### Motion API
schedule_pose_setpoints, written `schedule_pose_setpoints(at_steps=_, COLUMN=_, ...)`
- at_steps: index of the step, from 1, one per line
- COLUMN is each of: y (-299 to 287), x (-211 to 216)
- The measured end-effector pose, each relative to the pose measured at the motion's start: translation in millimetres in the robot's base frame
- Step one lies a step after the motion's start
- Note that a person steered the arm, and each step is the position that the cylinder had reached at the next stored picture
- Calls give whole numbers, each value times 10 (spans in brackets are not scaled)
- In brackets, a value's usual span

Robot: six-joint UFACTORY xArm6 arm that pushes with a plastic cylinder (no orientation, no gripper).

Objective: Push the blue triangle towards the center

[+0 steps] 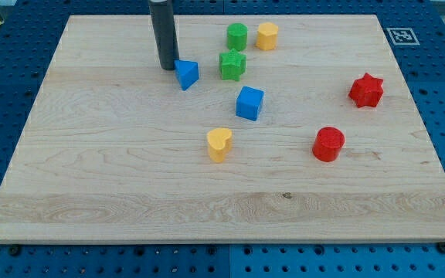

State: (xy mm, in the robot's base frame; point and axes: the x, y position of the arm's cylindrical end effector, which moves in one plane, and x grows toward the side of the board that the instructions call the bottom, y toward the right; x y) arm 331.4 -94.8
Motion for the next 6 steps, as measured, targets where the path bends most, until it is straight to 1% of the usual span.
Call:
schedule_pose_setpoints(at_steps=1, y=46, x=49)
schedule_pose_setpoints(at_steps=2, y=58, x=-113)
schedule_pose_setpoints(at_steps=4, y=70, x=-1)
schedule_pose_setpoints(at_steps=6, y=263, x=36)
